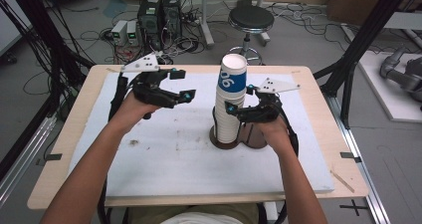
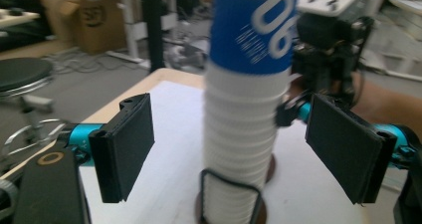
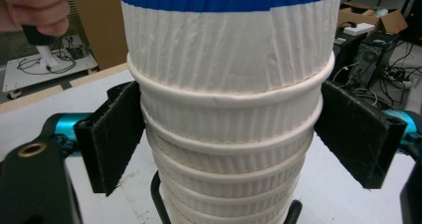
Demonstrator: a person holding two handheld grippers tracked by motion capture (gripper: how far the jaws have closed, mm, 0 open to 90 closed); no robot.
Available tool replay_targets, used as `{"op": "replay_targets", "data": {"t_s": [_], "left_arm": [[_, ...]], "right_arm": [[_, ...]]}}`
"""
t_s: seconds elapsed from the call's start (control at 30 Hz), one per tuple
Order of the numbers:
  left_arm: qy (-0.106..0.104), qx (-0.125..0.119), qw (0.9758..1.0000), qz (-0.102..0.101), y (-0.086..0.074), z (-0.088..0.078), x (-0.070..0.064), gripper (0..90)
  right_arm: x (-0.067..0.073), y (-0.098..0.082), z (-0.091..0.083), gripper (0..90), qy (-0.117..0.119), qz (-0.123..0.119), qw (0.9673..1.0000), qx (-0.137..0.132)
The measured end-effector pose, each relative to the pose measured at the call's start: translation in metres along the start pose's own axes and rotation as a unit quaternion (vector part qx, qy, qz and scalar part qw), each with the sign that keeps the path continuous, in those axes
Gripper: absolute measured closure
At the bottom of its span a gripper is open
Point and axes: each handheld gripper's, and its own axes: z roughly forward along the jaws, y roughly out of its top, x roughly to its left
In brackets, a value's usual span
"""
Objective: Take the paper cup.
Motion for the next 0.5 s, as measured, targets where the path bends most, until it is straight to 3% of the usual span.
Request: {"op": "replay_targets", "data": {"t_s": [0.2, 0.37, 0.5], "left_arm": [[-0.022, 0.021, 0.9993, 0.02, 0.029, 0.035, -0.006, 19.1], [-0.039, 0.025, 0.9987, 0.024, 0.041, 0.058, -0.011, 19.1], [-0.021, 0.044, 0.9982, 0.035, 0.044, 0.072, -0.013, 18.8]], "right_arm": [[0.0, 0.001, 0.0, 14.4, -0.001, -0.001, 1.0, 0.001], [0.0, 0.001, 0.0, 14.4, 0.001, 0.002, 1.0, 0.002], [0.0, 0.0, -0.001, 14.4, 0.001, 0.001, 1.0, 0.003]]}}
